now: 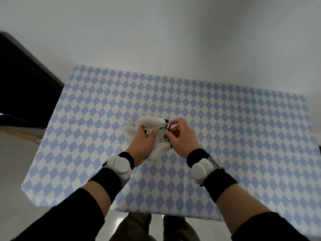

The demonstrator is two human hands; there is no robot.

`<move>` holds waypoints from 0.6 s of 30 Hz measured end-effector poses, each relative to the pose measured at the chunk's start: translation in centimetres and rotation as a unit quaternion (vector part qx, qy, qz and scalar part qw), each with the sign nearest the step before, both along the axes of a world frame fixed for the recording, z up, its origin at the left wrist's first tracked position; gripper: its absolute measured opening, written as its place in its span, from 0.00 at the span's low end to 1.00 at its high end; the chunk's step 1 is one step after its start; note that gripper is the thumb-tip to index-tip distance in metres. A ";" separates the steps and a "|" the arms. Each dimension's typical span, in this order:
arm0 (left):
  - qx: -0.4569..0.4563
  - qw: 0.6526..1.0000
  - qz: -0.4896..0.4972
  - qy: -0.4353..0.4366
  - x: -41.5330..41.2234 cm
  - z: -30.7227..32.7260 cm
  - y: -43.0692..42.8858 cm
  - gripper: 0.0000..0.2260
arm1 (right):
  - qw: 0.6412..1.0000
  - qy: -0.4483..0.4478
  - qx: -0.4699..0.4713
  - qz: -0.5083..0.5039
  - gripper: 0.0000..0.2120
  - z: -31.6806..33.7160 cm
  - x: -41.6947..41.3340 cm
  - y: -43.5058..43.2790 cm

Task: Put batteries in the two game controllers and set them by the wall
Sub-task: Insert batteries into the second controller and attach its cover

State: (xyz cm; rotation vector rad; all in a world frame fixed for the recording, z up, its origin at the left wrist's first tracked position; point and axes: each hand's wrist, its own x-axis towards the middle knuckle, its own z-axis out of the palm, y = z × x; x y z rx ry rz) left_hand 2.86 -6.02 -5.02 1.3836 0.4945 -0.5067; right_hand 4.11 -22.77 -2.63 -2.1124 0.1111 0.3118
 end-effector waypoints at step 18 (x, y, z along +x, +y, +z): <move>0.059 0.996 -0.054 -0.045 -1.0 0.3 -2.0 0.13 | 0.994 -0.098 -0.043 0.034 0.05 -0.5 -2.5 -0.7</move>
